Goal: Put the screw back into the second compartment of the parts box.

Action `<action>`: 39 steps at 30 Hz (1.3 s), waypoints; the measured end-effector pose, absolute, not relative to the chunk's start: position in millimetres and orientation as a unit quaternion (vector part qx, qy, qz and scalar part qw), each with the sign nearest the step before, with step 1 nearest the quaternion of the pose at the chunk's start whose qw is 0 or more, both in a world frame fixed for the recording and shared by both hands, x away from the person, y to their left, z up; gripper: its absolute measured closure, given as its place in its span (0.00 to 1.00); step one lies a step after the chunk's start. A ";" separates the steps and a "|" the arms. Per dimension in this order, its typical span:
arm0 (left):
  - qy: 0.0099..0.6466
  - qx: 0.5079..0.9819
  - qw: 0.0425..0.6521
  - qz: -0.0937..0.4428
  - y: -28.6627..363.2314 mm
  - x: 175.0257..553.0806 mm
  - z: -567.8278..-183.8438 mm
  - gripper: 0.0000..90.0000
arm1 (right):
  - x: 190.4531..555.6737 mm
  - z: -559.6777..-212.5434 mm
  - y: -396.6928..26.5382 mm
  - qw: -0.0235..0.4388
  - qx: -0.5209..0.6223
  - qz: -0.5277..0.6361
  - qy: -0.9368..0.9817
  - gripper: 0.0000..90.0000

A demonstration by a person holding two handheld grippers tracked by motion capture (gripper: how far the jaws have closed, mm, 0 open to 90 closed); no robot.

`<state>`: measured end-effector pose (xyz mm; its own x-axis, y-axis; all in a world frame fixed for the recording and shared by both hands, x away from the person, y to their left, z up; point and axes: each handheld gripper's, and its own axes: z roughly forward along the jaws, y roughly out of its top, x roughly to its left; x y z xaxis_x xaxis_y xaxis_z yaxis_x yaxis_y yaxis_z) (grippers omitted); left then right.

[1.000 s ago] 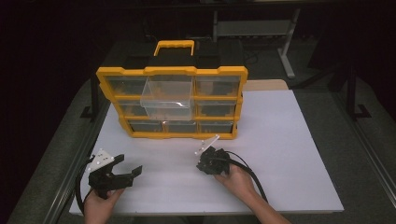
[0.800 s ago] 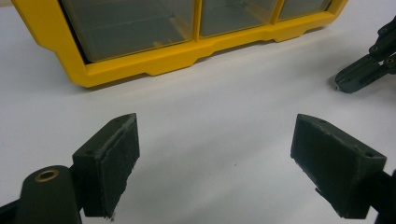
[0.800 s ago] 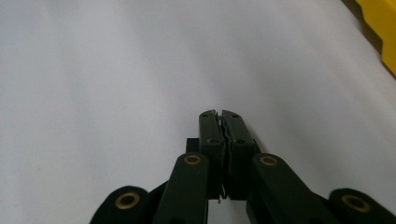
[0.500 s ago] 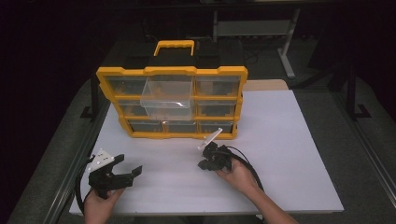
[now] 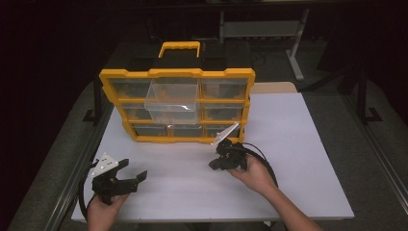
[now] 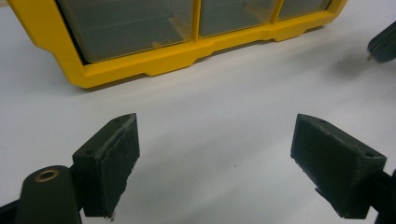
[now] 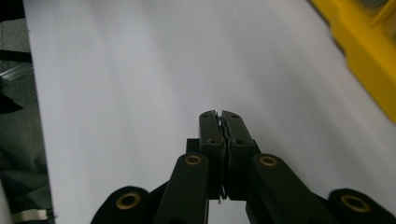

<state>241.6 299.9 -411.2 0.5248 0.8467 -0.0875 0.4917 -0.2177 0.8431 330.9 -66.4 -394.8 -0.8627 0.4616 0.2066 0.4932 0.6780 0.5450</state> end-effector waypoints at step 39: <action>0.448 0.753 0.439 0.198 297.3 241.7 -410.6 0.16 | 348.1 -225.4 -99.7 -0.015 -0.196 -0.388 -0.901 0.97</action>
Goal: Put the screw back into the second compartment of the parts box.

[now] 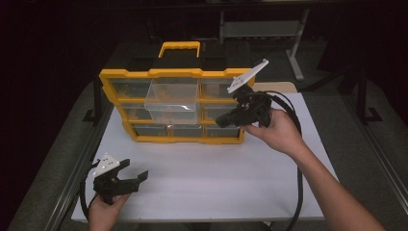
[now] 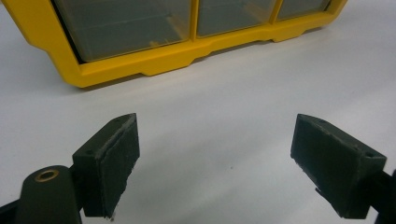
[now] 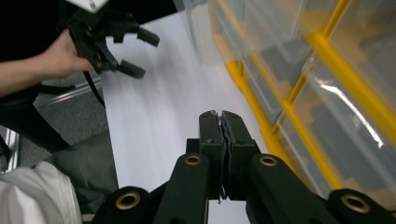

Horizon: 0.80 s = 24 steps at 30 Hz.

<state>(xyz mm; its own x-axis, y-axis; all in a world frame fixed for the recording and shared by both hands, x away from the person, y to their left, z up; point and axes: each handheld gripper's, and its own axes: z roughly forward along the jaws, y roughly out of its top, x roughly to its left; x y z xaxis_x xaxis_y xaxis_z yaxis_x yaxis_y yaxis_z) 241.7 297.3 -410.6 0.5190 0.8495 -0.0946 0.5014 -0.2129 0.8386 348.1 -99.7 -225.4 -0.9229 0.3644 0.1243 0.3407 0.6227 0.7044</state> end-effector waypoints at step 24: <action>0.440 0.758 0.439 0.197 296.2 242.0 -410.7 0.16 | 373.9 -142.8 -56.3 0.029 0.166 0.409 0.897 0.97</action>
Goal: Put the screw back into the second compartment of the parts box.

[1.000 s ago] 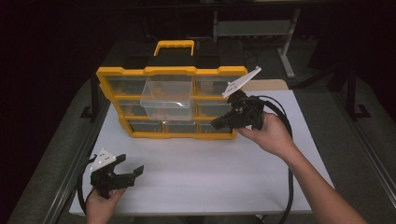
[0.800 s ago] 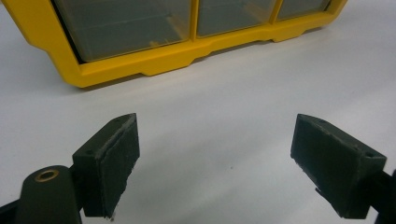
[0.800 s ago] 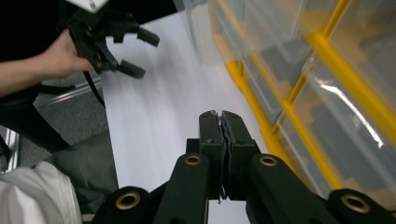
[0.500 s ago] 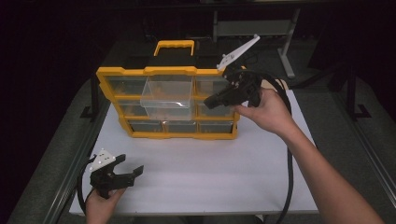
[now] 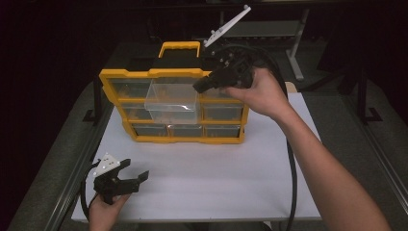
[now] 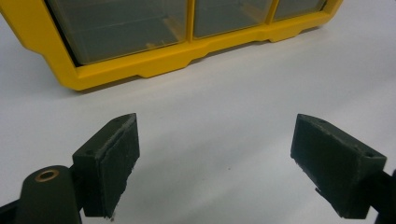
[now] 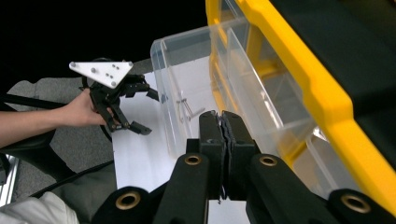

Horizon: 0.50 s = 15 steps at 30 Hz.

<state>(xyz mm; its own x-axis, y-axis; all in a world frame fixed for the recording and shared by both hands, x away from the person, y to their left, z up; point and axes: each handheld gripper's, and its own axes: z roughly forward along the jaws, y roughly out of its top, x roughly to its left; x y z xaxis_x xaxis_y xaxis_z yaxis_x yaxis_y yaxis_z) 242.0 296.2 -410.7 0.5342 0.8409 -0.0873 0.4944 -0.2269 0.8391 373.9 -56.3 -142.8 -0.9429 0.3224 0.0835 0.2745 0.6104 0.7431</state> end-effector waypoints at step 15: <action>0.439 0.756 0.444 0.195 294.0 241.8 -411.5 0.16 | 389.0 -152.6 -11.9 0.020 0.155 0.402 0.902 0.97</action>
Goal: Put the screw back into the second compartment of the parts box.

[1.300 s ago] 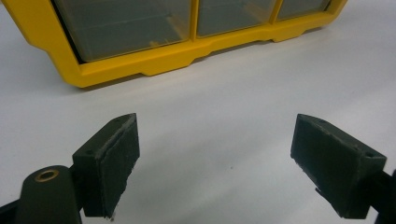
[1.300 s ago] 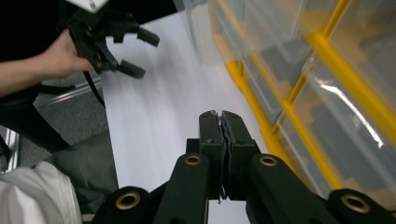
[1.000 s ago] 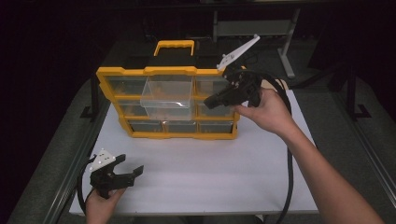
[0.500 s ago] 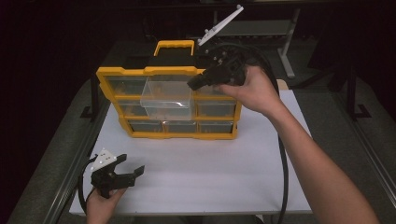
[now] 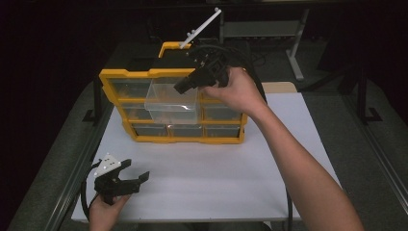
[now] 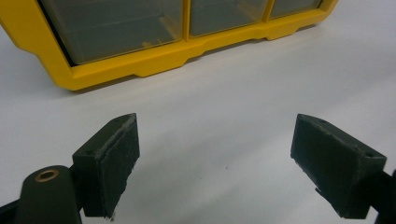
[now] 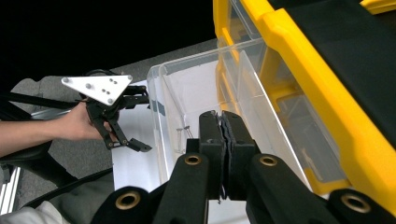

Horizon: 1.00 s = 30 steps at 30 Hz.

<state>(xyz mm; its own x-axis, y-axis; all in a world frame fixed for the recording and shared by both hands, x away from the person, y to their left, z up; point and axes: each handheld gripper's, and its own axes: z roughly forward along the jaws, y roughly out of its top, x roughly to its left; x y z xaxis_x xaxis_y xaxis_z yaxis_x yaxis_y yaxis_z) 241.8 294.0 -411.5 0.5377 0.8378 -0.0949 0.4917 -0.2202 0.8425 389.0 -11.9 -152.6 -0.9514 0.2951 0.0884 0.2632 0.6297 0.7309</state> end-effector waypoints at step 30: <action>0.434 0.763 0.439 0.194 294.8 241.1 -410.9 0.16 | 391.5 -169.9 0.5 0.021 0.161 0.390 0.906 0.83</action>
<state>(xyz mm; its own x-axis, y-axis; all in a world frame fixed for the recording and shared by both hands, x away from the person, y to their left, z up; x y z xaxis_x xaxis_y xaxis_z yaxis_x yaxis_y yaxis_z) 241.1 294.8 -410.9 0.5482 0.8320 -0.0853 0.4922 -0.2385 0.8372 391.5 0.5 -169.9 -0.9471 0.3087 0.0876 0.2757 0.6433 0.7143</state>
